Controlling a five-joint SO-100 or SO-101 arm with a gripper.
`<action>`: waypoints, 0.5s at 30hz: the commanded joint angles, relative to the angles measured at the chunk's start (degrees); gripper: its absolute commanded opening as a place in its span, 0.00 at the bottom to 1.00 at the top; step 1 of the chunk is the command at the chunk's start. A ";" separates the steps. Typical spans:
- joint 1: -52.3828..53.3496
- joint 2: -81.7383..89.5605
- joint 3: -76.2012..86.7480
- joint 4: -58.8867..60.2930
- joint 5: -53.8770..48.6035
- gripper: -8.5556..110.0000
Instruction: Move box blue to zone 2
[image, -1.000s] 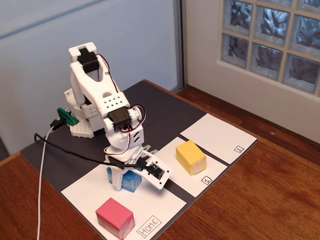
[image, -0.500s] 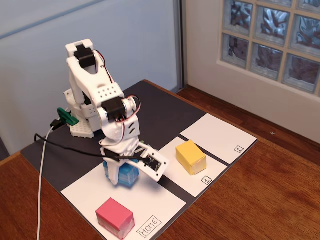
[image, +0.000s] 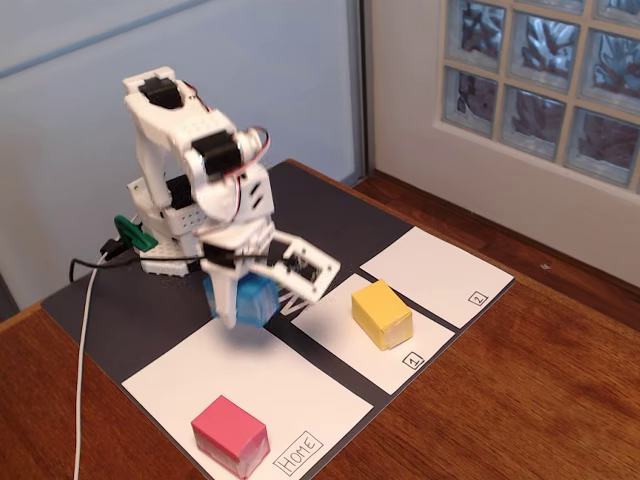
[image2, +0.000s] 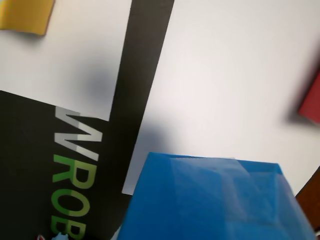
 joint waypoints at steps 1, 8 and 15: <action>-3.52 5.01 -3.16 2.72 2.20 0.07; -12.92 2.90 -12.57 13.10 8.09 0.07; -22.41 -0.62 -23.29 22.06 12.48 0.07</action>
